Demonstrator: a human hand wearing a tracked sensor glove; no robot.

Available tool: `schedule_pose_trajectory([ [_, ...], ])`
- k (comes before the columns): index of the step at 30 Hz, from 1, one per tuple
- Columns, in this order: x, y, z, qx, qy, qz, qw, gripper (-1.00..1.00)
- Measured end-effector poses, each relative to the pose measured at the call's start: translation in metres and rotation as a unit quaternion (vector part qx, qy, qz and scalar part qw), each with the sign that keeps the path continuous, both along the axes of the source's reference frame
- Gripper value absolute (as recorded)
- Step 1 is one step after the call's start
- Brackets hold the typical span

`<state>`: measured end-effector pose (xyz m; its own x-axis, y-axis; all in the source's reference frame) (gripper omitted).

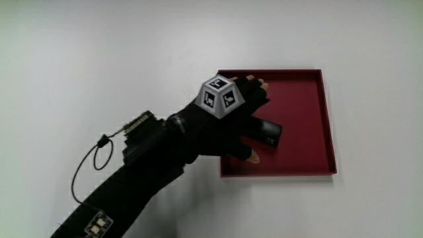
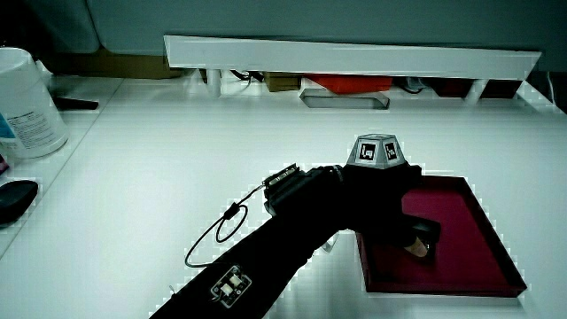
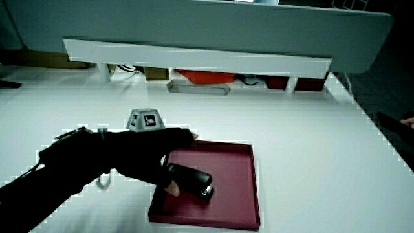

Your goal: Pick stapper from plate

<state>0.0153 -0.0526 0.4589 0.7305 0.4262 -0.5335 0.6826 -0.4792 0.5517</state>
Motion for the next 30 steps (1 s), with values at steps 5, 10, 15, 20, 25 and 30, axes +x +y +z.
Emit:
schedule_pose_trajectory([
  [5, 0.008, -0.001, 0.016, -0.005, -0.009, 0.0, 0.9999, 0.0],
  [10, 0.012, 0.001, 0.02, 0.014, -0.016, 0.002, 0.9998, 0.0],
  [15, 0.012, -0.001, 0.018, 0.031, -0.004, -0.005, 0.9995, 0.14],
  [20, 0.014, -0.002, 0.019, 0.03, 0.004, -0.006, 0.9995, 0.38],
  [25, 0.015, -0.001, 0.021, 0.035, 0.015, -0.006, 0.9993, 0.62],
  [30, 0.015, -0.001, 0.02, 0.038, 0.016, -0.007, 0.9991, 0.86],
])
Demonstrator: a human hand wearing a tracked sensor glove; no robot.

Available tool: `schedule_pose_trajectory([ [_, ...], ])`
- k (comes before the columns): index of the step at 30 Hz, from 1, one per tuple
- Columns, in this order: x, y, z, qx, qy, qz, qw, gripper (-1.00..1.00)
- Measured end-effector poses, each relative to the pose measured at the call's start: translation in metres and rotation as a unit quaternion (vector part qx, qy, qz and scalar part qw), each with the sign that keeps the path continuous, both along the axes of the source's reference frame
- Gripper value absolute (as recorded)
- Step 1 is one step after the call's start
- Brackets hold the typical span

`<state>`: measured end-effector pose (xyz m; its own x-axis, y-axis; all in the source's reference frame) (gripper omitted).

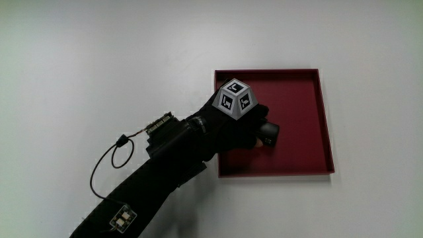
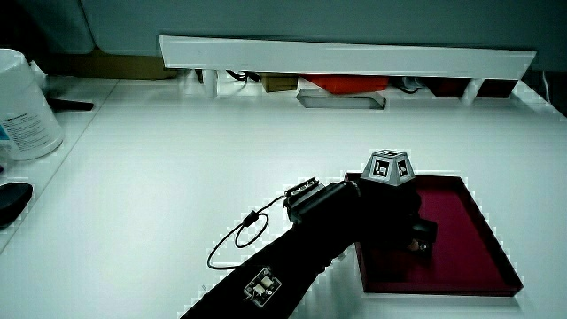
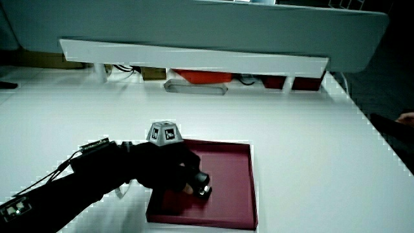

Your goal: Pick stapper from plate

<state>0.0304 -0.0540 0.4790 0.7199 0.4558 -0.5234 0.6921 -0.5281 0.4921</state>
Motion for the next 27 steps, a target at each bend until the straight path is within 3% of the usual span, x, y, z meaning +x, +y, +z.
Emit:
schedule_pose_trajectory([
  [3, 0.0, 0.001, -0.001, 0.006, 0.001, 0.005, 1.0, 1.0],
  [9, -0.002, 0.0, -0.003, 0.01, 0.02, 0.004, 0.9998, 1.0],
  [15, -0.009, -0.006, -0.023, 0.024, 0.042, 0.001, 0.9988, 1.0],
  [19, -0.017, -0.01, -0.047, 0.043, 0.055, -0.004, 0.9976, 1.0],
  [20, -0.02, -0.011, -0.054, 0.037, 0.055, -0.005, 0.9977, 1.0],
  [25, -0.032, -0.015, -0.075, 0.067, 0.082, 0.004, 0.9943, 1.0],
  [26, -0.035, -0.016, -0.077, 0.087, 0.088, 0.01, 0.9922, 1.0],
  [27, -0.039, -0.018, -0.076, 0.08, 0.099, 0.008, 0.9918, 1.0],
])
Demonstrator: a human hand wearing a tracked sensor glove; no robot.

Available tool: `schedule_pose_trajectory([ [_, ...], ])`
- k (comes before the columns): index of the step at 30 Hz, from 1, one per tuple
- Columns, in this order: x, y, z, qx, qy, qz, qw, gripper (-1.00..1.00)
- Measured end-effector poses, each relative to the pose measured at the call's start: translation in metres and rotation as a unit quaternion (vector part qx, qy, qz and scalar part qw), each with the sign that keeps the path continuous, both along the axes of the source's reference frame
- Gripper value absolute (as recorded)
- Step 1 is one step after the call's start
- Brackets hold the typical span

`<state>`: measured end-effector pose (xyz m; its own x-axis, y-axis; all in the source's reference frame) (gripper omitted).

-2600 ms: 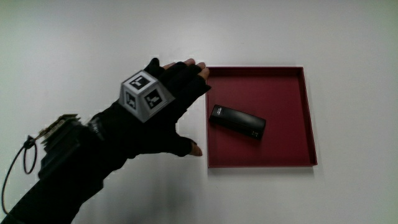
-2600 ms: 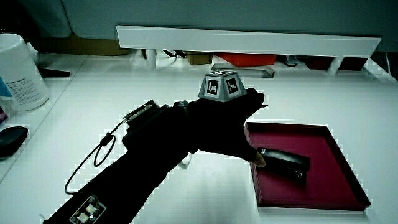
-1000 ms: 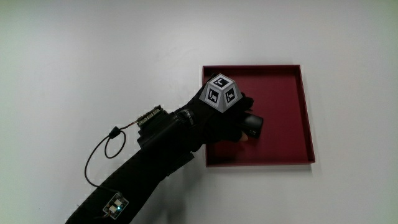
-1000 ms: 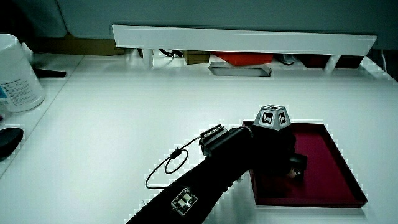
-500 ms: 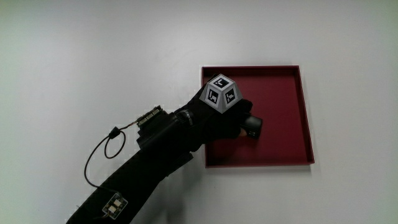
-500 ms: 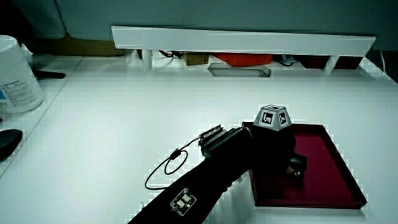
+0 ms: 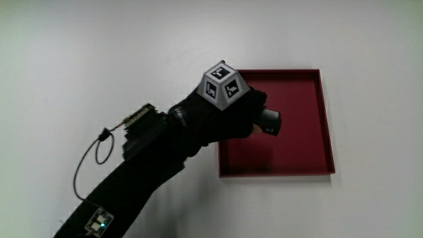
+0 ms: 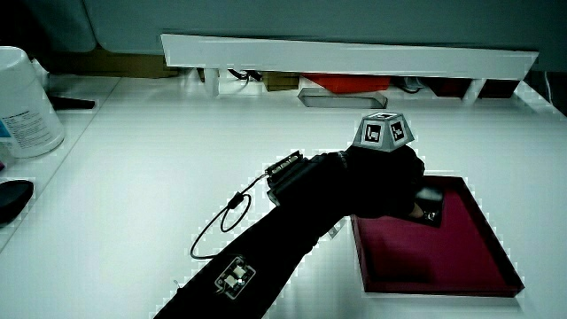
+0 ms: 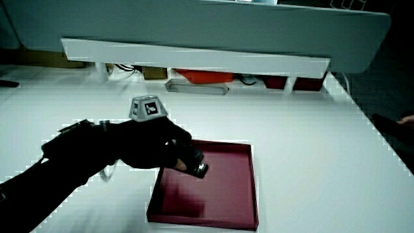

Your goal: Pick stapper from plate

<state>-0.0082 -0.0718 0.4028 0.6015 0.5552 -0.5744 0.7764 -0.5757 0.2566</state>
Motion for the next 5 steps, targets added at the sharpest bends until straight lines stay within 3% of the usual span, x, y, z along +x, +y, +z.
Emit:
schedule_pose_trajectory([
  [1, -0.004, -0.001, -0.005, 0.021, -0.009, 0.0, 0.9998, 1.0],
  [2, -0.008, -0.003, -0.005, 0.023, 0.008, 0.008, 0.9997, 1.0],
  [3, -0.012, -0.004, -0.005, 0.053, 0.007, 0.02, 0.9984, 1.0],
  [5, -0.021, -0.007, -0.012, 0.075, 0.01, 0.015, 0.997, 1.0],
])
